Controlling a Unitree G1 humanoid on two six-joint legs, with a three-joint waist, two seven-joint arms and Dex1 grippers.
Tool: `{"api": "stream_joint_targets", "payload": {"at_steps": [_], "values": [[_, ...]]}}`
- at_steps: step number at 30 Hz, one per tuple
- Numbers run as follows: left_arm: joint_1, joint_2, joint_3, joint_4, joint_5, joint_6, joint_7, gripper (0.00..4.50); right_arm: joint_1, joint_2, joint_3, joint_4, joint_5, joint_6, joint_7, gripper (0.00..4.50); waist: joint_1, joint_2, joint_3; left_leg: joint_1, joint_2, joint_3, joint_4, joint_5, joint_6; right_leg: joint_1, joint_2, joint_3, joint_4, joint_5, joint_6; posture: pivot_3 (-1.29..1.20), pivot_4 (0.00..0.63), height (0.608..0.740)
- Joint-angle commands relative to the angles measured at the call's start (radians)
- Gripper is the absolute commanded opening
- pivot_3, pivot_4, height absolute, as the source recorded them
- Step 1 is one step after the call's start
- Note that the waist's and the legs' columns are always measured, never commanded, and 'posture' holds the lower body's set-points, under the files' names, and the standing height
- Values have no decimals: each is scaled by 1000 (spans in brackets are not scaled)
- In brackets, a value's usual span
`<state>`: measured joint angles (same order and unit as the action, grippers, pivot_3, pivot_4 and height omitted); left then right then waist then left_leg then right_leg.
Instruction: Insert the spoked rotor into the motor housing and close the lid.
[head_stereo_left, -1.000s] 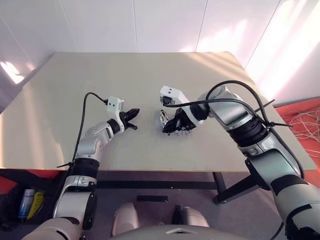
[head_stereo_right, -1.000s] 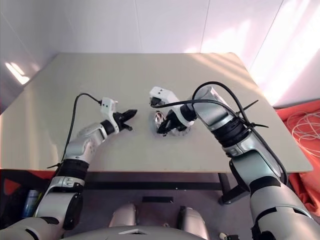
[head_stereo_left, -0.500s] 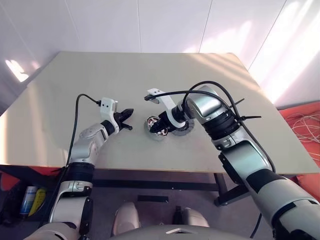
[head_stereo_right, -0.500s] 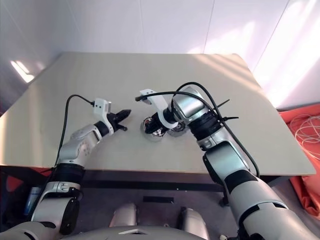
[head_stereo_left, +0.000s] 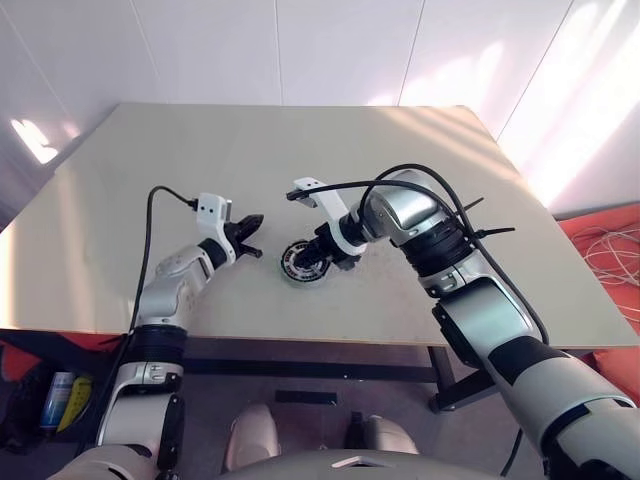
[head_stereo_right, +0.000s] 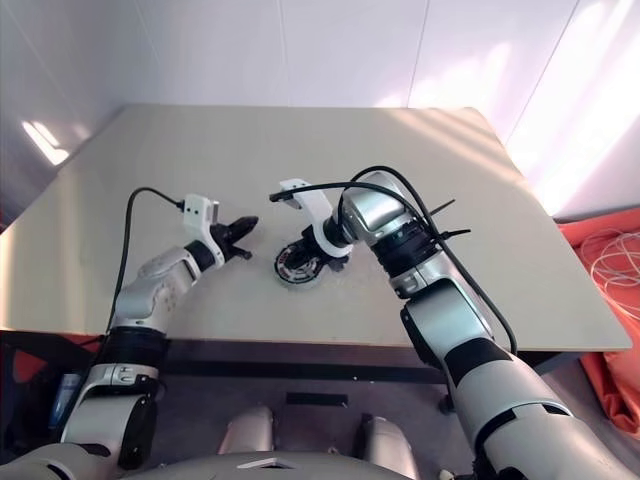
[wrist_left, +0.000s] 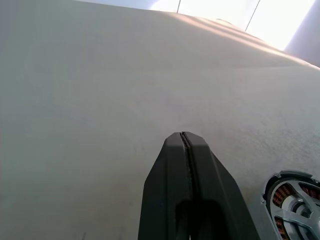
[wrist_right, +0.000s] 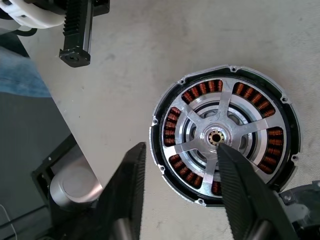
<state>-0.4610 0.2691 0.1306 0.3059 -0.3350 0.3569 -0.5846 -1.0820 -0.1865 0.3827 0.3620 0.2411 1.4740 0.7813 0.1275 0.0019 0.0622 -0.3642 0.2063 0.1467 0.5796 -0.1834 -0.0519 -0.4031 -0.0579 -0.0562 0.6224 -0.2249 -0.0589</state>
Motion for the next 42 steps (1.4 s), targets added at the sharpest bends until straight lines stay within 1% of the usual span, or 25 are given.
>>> {"api": "stream_joint_targets", "payload": {"at_steps": [1, 3, 4, 7, 9, 12, 15, 17, 18, 20, 21, 23, 27, 29, 32, 35, 38, 42], "values": [[-31, 11, 18, -18, -14, -13, 1, 0, -51, 9, -55, -17, 30, 1, -22, 3628, 0, 0, 0, 0, 0, 0, 0, 0, 0, 0, 0, 0, 0, 0, 0, 0, 0, 740], [-35, 12, 18, -17, -14, -11, 0, 0, -66, 13, -79, -26, 40, 0, -32, 4346, 0, 0, 0, 0, 0, 0, 0, 0, 0, 0, 0, 0, 0, 0, 0, 0, 0, 740], [-37, 12, 17, -16, -15, -10, -1, 0, -80, 16, -99, -28, 45, -10, -39, 4493, -1, 0, 0, 0, 0, 0, 0, 0, 0, 0, 0, 0, 0, 0, 0, 0, 0, 740], [-46, 8, 12, -11, -15, -8, -3, 0, -141, 22, -178, -14, 55, -88, -59, 4493, -1, 0, 0, 0, 0, 0, 0, 0, 0, -1, 0, 0, 0, 0, 0, 0, 0, 740], [-53, 1, 5, -7, -16, -3, -6, 0, -177, -1, -207, -9, 50, -177, -55, 4493, -1, 0, 0, 0, 0, 0, 0, 0, -1, -1, 0, 0, 0, 0, 0, 0, 0, 740], [-60, -4, -8, -4, -27, 27, -29, 0, -199, -93, -227, -31, 40, -364, 16, 4493, 6, 0, 0, -1, 0, 0, 0, 0, 0, -1, 0, 0, 0, 0, 0, 0, 0, 740], [-66, -3, -13, 4, -29, 36, -44, 0, -139, -220, -171, -59, -46, -630, 70, 4493, 17, -1, 0, -2, -1, 0, 0, 0, 0, 0, -1, 0, -2, 0, 0, 0, 0, 740], [-74, 0, -17, 17, -27, 37, -55, 0, -75, -321, -137, -33, -138, -823, 65, 4101, 23, -1, 0, -2, -1, 0, 0, 0, 0, 0, 0, 0, -1, 2, 3, 0, 0, 740], [-77, 2, -19, 22, -27, 40, -63, 0, -47, -360, -132, -19, -166, -883, 65, 3903, 24, -2, 0, -1, 0, 0, 0, 0, 0, 0, 0, 0, -1, 2, 4, 0, 0, 740], [-83, 7, -26, 31, -26, 48, -81, 0, 23, -450, -116, -7, -225, -997, 81, 3195, 25, -2, 0, -2, -1, 0, 0, 0, 0, 0, 0, 0, -1, 2, 4, 0, 0, 740], [-88, 8, -32, 36, -24, 51, -90, 0, 65, -500, -101, 1, -263, -1055, 88, 2921, 25, -2, 0, -2, -1, 0, 1, 0, 0, 0, 0, 0, -1, 2, 4, 0, 0, 740], [-96, 7, -44, 46, -19, 54, -103, 0, 138, -578, -73, 19, -329, -1146, 100, 2139, 25, -2, 0, -3, -1, 0, 1, 0, 0, 0, 0, 0, -1, 2, 3, 0, 0, 740], [-131, -1, -62, 89, -8, 44, -118, 0, 332, -669, -79, -61, -334, -1155, 173, 707, 23, -1, 0, -2, -2, 1, 2, 0, 1, 0, 0, 0, 0, 0, 0, 0, 0, 740], [-143, -2, -66, 106, -5, 37, -125, 0, 403, -689, -84, -127, -325, -1144, 208, 25, 17, -1, 0, -3, -1, 2, 2, -1, 2, 0, 1, 0, 0, 0, 0, 0, 0, 740], [-153, -2, -72, 124, 1, 29, -135, 0, 517, -702, -104, -349, -218, -1047, 327, 25, 8, 1, 0, -2, -1, 2, 2, -1, 3, 0, 1, 0, 0, 0, 0, 0, 0, 740], [-154, 1, -72, 133, 3, 24, -141, 0, 553, -664, -107, -515, -146, -958, 359, 25, 2, 1, 0, -2, 0, 2, 2, -1, 4, 0, 2, 0, 0, 0, 0, 0, 0, 740], [-150, 7, -69, 136, 5, 19, -141, 0, 507, -577, -113, -609, -64, -835, 345, 25, 2, 1, 0, -1, 0, 2, 3, -2, 7, 2, 2, 0, 1, 0, 0, 0, 0, 740], [-134, 15, -64, 121, 3, 17, -138, 0, 402, -465, -110, -597, -31, -735, 287, 25, 3, 1, 0, 3, 0, 2, 3, -1, 9, 2, 0, 0, 1, 1, -1, 0, 0, 740]]}}
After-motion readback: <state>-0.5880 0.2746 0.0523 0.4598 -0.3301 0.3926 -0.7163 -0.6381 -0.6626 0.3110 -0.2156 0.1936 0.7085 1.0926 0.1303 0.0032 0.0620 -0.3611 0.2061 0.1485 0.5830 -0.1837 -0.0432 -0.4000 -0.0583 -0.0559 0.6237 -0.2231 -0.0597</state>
